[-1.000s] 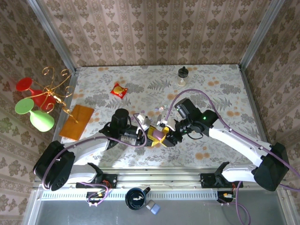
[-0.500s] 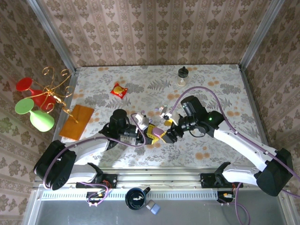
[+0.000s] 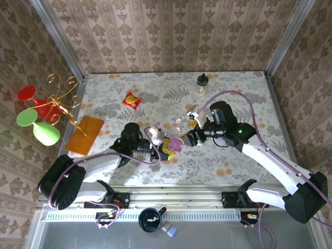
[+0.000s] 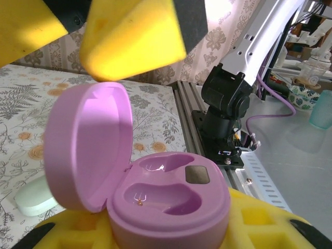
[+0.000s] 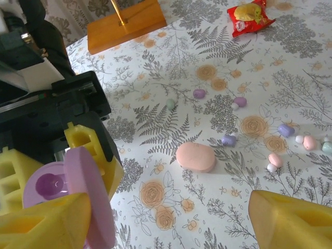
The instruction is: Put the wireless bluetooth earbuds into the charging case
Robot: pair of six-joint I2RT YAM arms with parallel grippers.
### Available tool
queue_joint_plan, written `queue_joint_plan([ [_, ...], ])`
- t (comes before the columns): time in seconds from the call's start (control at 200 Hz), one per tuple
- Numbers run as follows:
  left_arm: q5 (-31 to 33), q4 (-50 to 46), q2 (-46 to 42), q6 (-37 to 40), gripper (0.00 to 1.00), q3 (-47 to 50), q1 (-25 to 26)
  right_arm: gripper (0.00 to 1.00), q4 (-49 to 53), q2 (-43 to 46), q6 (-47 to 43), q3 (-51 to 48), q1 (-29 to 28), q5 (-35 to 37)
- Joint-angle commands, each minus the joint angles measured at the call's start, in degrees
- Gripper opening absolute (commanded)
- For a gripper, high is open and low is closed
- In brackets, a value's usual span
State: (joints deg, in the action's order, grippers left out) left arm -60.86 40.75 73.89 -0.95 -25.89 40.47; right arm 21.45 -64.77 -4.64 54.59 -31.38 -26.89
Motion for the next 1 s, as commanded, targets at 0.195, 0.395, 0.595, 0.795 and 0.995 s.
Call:
queue_joint_plan([
  [0.195,2.24,4.36,1.27,3.80,0.29,1.38,0.07,0.81,-7.83,8.35,6.60,-4.38,0.82,-1.38],
  [0.395,5.01,15.53,3.15,-3.12,0.29,2.72,-1.69,0.80,-15.06,12.45,20.32,-8.19,2.63,11.49],
  [0.595,9.37,24.79,2.88,-7.22,0.28,5.39,-6.14,0.80,-14.27,7.17,28.00,-8.70,3.24,16.87],
  [0.795,14.39,24.39,-1.60,-6.60,0.28,8.37,-10.26,0.80,-14.45,-4.26,30.75,-6.83,3.17,13.67],
  [0.995,18.47,17.74,-7.94,-3.20,0.28,9.85,-10.54,0.76,-15.89,-16.89,34.95,-2.06,2.02,15.16],
])
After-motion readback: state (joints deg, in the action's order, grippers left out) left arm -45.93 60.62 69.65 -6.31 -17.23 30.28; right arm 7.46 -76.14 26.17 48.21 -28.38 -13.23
